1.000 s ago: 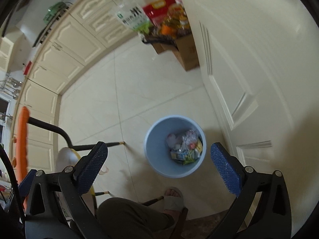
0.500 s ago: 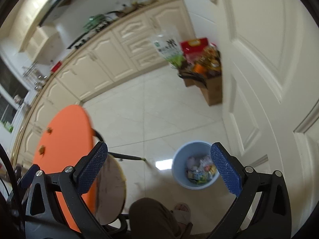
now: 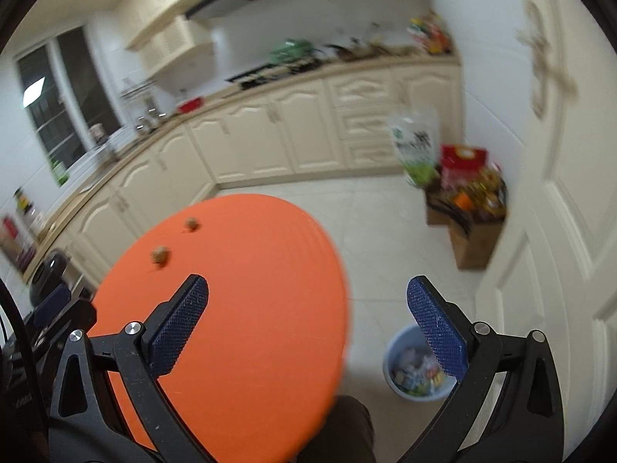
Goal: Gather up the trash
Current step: 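Return both tools to the orange table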
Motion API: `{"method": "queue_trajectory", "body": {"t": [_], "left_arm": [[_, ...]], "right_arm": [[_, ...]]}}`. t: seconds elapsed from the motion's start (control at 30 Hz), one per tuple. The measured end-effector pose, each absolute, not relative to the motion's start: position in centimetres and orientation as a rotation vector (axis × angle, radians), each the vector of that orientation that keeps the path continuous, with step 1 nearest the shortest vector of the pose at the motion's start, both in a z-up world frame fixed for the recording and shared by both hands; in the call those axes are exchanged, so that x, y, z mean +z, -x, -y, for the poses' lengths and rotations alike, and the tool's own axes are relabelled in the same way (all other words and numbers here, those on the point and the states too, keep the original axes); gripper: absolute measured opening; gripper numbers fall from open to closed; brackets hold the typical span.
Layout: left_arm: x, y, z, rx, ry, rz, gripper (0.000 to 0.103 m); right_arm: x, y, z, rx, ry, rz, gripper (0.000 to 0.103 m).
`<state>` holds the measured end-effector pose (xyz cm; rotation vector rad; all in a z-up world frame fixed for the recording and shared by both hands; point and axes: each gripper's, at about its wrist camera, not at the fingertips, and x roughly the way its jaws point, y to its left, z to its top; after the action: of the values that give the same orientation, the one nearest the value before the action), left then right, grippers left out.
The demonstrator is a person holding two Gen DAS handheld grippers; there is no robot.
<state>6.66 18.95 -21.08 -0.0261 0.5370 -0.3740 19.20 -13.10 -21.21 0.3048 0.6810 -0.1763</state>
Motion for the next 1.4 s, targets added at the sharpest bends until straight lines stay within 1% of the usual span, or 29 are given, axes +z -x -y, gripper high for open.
{"method": "queue_trajectory", "body": {"t": [0.13, 0.27, 0.43, 0.57, 0.77, 0.9, 1.0, 1.13, 1.4], "left_arm": [[-21.5, -4.0, -21.5, -0.278, 0.049, -0.527, 0.102], [-22.3, -2.4, -24.1, -0.205, 0.084, -0.526, 0.102], [-22.2, -1.3, -23.4, -0.156, 0.103, -0.522, 0.102], [-22.1, -1.2, -23.4, -0.137, 0.103, -0.518, 0.102], [-21.3, -3.7, -22.2, -0.115, 0.074, -0.508, 0.102], [-21.7, -8.0, -20.5, -0.119, 0.056, -0.532, 0.102], [-22.7, -12.2, -19.4, -0.128, 0.053, -0.585, 0.102], [-24.2, -18.5, -17.7, -0.124, 0.043, -0.662, 0.102], [-25.1, -32.3, -13.7, -0.104, 0.01, -0.781, 0.101]], "right_arm": [[-19.8, -20.6, 7.4, -0.105, -0.199, -0.648, 0.103], [-19.5, -22.1, 2.8, -0.025, -0.131, -0.643, 0.103], [-19.5, -23.3, -1.0, 0.031, -0.085, -0.638, 0.103], [-19.4, -24.2, -2.1, 0.06, -0.081, -0.631, 0.103], [-19.3, -25.3, -1.4, 0.068, -0.081, -0.614, 0.103], [-19.5, -27.1, -0.6, 0.063, -0.079, -0.614, 0.103], [-20.3, -29.0, 0.3, 0.052, -0.076, -0.634, 0.103], [-22.6, -32.8, 1.6, 0.049, -0.088, -0.704, 0.103], [-29.0, -41.6, 4.0, 0.09, -0.157, -0.86, 0.103]]}}
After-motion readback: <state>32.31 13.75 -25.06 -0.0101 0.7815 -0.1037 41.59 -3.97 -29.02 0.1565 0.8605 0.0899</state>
